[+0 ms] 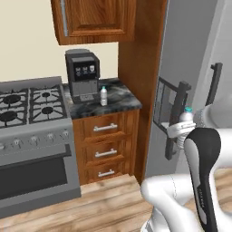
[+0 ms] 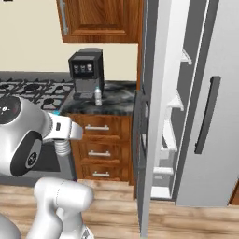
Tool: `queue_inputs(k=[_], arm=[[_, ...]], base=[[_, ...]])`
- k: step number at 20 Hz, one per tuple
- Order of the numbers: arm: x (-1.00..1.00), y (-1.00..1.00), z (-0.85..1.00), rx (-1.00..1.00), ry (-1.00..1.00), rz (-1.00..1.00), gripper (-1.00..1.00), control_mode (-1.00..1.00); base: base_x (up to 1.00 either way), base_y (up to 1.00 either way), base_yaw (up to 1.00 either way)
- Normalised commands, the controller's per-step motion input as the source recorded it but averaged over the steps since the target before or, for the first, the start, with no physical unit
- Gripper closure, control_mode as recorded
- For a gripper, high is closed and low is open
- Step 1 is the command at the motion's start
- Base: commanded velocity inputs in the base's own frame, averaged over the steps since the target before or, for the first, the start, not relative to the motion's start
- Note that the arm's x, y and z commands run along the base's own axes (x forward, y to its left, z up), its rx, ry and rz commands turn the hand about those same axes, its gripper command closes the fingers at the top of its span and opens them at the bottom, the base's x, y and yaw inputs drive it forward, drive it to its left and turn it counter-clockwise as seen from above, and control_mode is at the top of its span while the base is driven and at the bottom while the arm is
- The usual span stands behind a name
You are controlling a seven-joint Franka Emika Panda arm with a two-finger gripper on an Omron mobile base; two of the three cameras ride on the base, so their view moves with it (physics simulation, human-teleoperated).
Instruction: Take the bottled waters from the counter and place them in the freezer to freeze. Close the freezer door after placing the bottles.
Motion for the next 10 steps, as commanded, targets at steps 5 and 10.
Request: queue_inputs(k=[5,10], arm=[[0.0,0.0,0.0,0.0,0.0,0.0,1.0,1.0],[0.0,0.0,0.0,0.0,0.0,0.0,1.0,1.0]], base=[[-0.27,-0.76,0.0],[-0.01,-1.0,0.0]])
